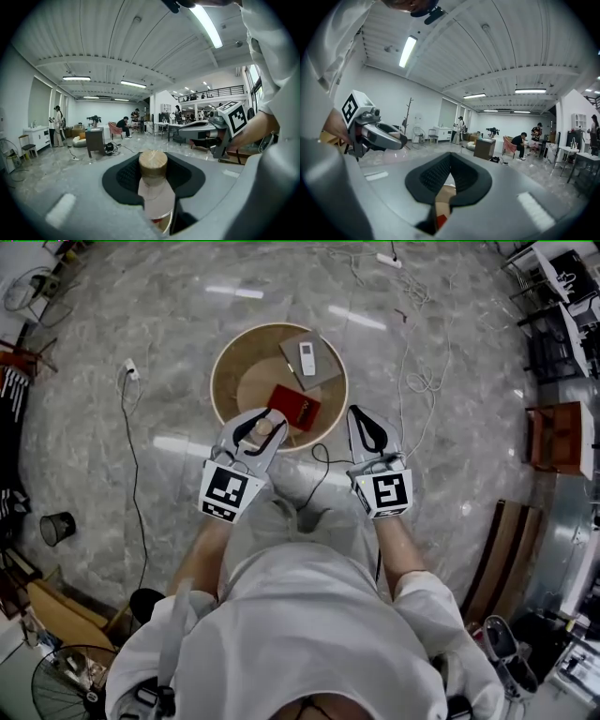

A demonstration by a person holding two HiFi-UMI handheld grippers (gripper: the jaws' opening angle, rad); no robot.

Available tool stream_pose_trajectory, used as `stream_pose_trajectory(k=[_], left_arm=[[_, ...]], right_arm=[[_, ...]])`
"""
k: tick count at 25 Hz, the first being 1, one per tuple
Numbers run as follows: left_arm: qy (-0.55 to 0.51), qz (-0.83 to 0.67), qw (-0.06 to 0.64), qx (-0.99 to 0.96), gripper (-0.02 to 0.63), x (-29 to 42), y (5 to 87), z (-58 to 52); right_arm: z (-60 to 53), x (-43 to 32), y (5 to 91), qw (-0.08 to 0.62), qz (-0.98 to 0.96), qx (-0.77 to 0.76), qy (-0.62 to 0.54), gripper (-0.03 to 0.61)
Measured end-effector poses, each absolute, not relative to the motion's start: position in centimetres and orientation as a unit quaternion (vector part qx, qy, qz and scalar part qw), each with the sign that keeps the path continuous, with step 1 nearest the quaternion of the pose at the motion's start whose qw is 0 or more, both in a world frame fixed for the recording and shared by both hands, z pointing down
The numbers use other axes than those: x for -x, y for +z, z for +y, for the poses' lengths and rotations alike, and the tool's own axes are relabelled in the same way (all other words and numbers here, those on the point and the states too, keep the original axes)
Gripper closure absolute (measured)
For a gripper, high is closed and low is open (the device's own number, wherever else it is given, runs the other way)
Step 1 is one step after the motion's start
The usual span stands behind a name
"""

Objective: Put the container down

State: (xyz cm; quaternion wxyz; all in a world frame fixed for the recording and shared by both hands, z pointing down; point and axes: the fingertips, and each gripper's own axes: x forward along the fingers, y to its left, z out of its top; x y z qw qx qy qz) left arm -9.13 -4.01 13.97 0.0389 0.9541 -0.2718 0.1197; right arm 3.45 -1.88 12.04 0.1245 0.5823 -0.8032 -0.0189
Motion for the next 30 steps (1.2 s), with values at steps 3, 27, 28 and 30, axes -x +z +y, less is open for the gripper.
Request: stream_pose_trajectory(k=[3,27,28,30], left_arm=[[0.120,-0.269,0.039,-0.955,0.485,9.0,16.1,-5.9],[0.145,-0.354,0.061,-0.922,0.485,5.1,38.1,-12.8],[0.147,-0.355,0.062,-0.921,0.485,5.0,39.0,-12.8],[0.153,-0.355,0.064,-0.920,0.485,4.9,40.7,-13.0]], right_arm=[[-3.9,-3.3,13.8,0.125,-0.800,-0.587,-0.017,0.574],[-11.4,-6.5,36.0,0.112,-0.847,-0.519,0.027,0.574],[-11.3,-6.4,36.8,0.112,-0.848,-0.517,0.029,0.574],[-11.2,-6.2,38.5,0.114,-0.851,-0.512,0.035,0.574]])
